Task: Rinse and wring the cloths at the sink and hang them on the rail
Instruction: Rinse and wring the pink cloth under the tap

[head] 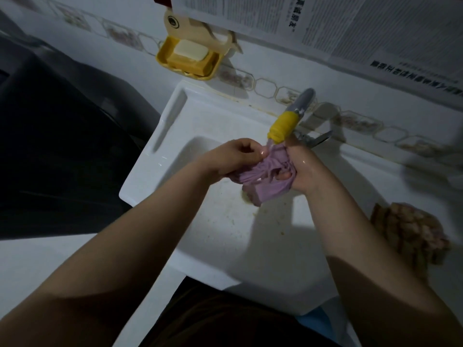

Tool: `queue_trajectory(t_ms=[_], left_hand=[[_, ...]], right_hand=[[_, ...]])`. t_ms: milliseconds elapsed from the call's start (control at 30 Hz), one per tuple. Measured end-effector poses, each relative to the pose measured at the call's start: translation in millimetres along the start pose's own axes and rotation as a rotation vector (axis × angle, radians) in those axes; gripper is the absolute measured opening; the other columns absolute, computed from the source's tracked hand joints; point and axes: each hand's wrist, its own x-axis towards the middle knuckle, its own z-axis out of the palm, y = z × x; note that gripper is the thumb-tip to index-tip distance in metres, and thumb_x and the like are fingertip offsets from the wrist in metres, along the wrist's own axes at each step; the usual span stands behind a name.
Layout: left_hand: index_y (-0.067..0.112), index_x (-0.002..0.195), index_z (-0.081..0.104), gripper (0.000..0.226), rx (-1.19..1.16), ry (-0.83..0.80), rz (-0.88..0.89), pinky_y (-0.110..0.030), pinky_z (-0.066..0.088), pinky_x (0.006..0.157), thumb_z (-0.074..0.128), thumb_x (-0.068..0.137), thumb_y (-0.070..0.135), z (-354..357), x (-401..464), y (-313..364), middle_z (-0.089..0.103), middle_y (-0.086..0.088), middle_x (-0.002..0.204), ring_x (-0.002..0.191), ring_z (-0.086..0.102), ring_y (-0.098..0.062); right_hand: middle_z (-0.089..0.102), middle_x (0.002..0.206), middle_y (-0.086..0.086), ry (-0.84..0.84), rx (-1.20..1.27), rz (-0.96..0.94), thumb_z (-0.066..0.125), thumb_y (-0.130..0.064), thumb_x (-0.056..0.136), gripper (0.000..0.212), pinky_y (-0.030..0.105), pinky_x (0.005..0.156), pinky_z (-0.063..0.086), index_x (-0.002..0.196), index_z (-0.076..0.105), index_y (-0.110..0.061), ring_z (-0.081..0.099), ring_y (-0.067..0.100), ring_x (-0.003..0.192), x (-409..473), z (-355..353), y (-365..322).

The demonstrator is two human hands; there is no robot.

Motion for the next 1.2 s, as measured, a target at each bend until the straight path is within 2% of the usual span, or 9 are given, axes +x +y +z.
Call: queue_trajectory(t_ms=[100,167,233,400,600,733,867,1033,1200], left_hand=[[0.011,0.081,0.056,0.019,-0.018,0.103,0.036,-0.025,0.044,0.056,0.059,0.095,0.025,-2,3,4,0.056,-0.007,0.069,0.059,0.053,-0.016],[0.008,0.075,0.053,0.031,-0.053,0.189,0.083,-0.027,0.048,0.056,0.053,0.098,0.028,-7,6,6,0.058,-0.008,0.059,0.052,0.058,-0.019],[0.006,0.073,0.053,0.041,-0.012,0.302,0.106,-0.03,0.048,0.055,0.046,0.1,0.037,-13,8,6,0.06,-0.015,0.056,0.049,0.06,-0.025],[0.007,0.083,0.056,0.042,-0.049,0.33,0.025,-0.023,0.044,0.051,0.039,0.102,0.041,-14,9,3,0.056,-0.007,0.067,0.056,0.055,-0.015],[-0.001,0.102,0.06,0.027,-0.271,-0.092,-0.123,-0.029,0.057,0.071,0.051,0.098,0.024,-3,3,-11,0.068,-0.015,0.089,0.075,0.067,-0.021],[0.003,0.099,0.061,0.017,-0.127,0.149,-0.061,-0.031,0.053,0.067,0.052,0.098,0.018,6,9,-23,0.064,-0.012,0.084,0.071,0.062,-0.021],[0.007,0.096,0.062,0.028,-0.44,0.215,-0.018,-0.032,0.046,0.07,0.038,0.103,0.019,8,15,-19,0.061,-0.013,0.087,0.077,0.057,-0.025],[0.01,0.096,0.056,0.018,-0.369,0.36,-0.041,-0.03,0.048,0.071,0.039,0.102,0.012,21,20,-14,0.058,-0.012,0.088,0.079,0.055,-0.023],[-0.003,0.106,0.058,0.031,0.031,0.499,-0.09,-0.037,0.049,0.077,0.04,0.1,0.022,33,29,-12,0.065,-0.023,0.1,0.089,0.062,-0.03]], right_hand=[[0.072,0.086,0.01,-0.178,-0.022,-0.029,0.049,-0.022,0.096,0.027,0.029,0.07,0.059,0.083,0.069,-0.01,0.071,0.017,0.077,-14,-8,-5],[0.068,0.074,0.005,-0.201,-0.146,-0.076,0.047,-0.003,0.095,0.017,0.012,0.04,0.045,0.09,0.062,-0.01,0.062,0.004,0.049,-25,-16,-6],[0.061,0.079,0.008,-0.188,-0.323,-0.064,0.057,0.001,0.089,0.015,0.013,0.032,0.035,0.097,0.059,-0.012,0.054,0.005,0.044,-27,-26,-3],[0.045,0.069,0.014,-0.01,-0.372,-0.058,0.062,-0.02,0.089,0.009,0.014,0.035,0.026,0.095,0.065,-0.013,0.037,0.012,0.041,-21,-33,7],[0.048,0.089,0.019,0.136,-0.153,-0.058,0.071,-0.047,0.072,0.044,0.033,0.055,0.04,0.102,0.065,-0.015,0.046,0.029,0.063,-9,-28,12],[0.055,0.117,0.025,0.037,0.003,-0.156,0.074,-0.037,0.075,0.052,0.035,0.069,0.032,0.117,0.06,-0.01,0.046,0.033,0.095,-1,-37,20],[0.065,0.088,0.009,-0.021,-0.015,-0.131,0.057,-0.019,0.089,0.014,0.015,0.037,0.028,0.098,0.066,-0.016,0.048,0.012,0.046,-8,-36,18],[0.05,0.049,0.001,0.361,-0.416,-0.26,0.05,-0.032,0.097,0.028,0.018,0.038,0.032,0.074,0.056,-0.018,0.042,0.01,0.034,0,-24,14],[0.053,0.054,-0.001,0.495,-0.529,-0.434,0.063,-0.049,0.077,0.038,0.032,0.058,0.043,0.061,0.052,-0.017,0.052,0.019,0.054,3,6,29]])
